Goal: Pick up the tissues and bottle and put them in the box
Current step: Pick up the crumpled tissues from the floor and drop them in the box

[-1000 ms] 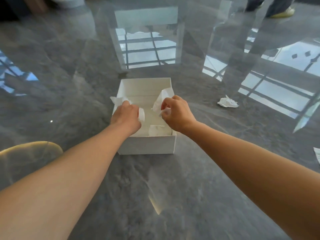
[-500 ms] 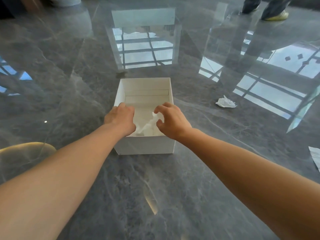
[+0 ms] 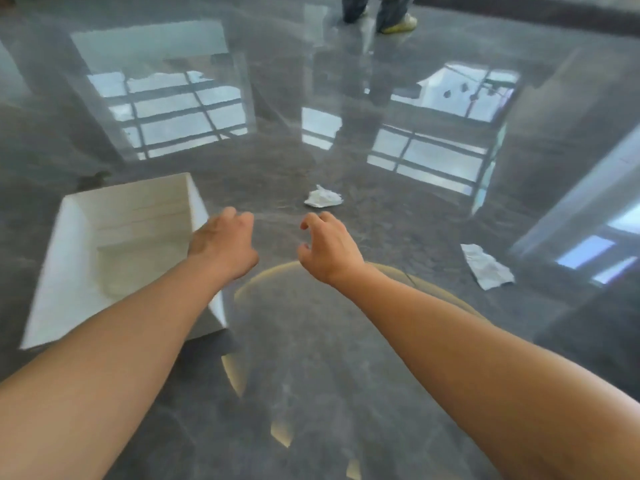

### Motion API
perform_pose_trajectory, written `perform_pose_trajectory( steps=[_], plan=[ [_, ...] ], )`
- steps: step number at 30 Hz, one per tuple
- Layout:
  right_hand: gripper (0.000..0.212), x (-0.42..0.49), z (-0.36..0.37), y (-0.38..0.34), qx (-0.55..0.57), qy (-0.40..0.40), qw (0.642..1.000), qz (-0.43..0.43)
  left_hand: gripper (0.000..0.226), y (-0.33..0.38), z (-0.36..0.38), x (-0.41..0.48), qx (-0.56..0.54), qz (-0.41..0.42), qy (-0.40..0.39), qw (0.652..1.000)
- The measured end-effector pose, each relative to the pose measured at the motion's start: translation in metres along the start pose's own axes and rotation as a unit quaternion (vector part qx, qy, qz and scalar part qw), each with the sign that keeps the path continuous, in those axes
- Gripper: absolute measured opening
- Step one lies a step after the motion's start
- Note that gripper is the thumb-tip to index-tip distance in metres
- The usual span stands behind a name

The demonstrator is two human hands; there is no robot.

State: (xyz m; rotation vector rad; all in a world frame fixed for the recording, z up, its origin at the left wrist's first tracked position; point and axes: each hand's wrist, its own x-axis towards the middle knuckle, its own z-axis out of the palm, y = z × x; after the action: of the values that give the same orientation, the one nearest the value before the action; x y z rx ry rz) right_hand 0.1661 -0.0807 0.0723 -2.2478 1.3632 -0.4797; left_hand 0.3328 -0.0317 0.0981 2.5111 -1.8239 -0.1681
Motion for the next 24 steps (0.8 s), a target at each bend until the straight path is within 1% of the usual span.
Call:
perform_pose_trajectory(
  steps=[4,9,12,14,16,18,20,21,24],
  plan=[
    [0.034,-0.015,-0.043,0.087,-0.059,0.006,0.993,0.099,0.031,0.076,0.034,0.009,-0.012,0.045,-0.036,0.998],
    [0.038,-0.039,-0.083,0.190,-0.151,-0.004,0.971,0.188,0.032,0.159,0.063,0.023,0.040,0.128,-0.085,0.987],
    [0.042,-0.043,-0.091,0.228,-0.164,0.016,0.951,0.262,0.036,0.190,0.072,0.035,0.064,0.115,-0.112,0.985],
    [0.045,-0.045,-0.087,0.246,-0.141,0.052,0.929,0.339,0.039,0.202,0.077,0.044,0.076,0.094,-0.130,0.984],
    [0.053,-0.048,-0.078,0.261,-0.136,0.077,0.902,0.403,0.040,0.210,0.081,0.053,0.083,0.087,-0.149,0.982],
    [0.059,-0.051,-0.068,0.271,-0.134,0.057,0.884,0.445,0.040,0.215,0.084,0.066,0.087,0.083,-0.140,0.983],
    [0.052,-0.052,-0.057,0.276,-0.128,0.020,0.874,0.468,0.041,0.221,0.086,0.082,0.070,0.074,-0.125,0.987],
    [0.047,-0.051,-0.053,0.279,-0.129,0.013,0.875,0.466,0.042,0.223,0.089,0.091,0.058,0.070,-0.123,0.988],
    [0.042,-0.043,-0.051,0.290,-0.125,0.022,0.890,0.438,0.049,0.226,0.099,0.125,0.047,0.074,-0.101,0.991]
  ],
)
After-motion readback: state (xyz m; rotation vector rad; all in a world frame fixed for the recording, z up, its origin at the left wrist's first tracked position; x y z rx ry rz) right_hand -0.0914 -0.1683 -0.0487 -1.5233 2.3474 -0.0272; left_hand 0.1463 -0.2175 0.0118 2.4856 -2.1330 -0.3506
